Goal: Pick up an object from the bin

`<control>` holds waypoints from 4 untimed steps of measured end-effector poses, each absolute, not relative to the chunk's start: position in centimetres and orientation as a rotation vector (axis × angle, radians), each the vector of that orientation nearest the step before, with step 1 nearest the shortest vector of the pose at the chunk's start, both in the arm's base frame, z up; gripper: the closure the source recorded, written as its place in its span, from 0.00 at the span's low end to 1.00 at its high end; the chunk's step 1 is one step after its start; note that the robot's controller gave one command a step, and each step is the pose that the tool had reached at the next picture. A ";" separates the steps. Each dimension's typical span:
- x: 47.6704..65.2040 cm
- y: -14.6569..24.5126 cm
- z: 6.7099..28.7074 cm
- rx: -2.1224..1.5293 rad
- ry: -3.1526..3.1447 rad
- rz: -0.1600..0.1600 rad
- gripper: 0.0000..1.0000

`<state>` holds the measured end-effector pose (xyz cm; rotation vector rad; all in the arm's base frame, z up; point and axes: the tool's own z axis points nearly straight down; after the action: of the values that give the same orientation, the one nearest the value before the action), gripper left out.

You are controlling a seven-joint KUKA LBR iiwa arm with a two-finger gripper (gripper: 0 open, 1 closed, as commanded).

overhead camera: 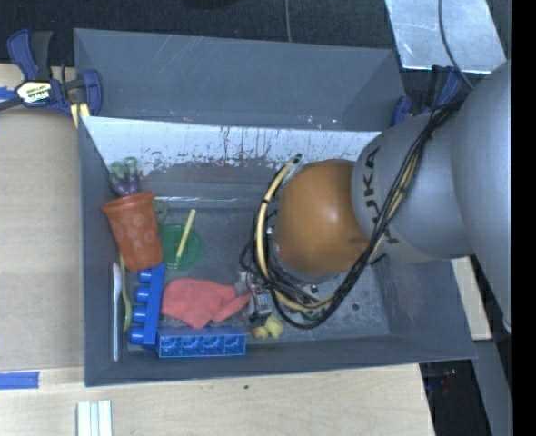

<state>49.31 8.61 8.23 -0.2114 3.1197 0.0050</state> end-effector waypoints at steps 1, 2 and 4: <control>49.3 8.6 8.2 -0.212 3.120 0.005 1.00; 49.5 6.7 10.8 -0.366 3.110 0.005 1.00; 52.3 9.1 8.7 -0.645 3.056 -0.001 1.00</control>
Offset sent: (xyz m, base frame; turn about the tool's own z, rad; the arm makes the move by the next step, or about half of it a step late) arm 0.0065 -0.0400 0.0508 -0.1691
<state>52.28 9.13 8.67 -0.6446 3.0555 -0.0006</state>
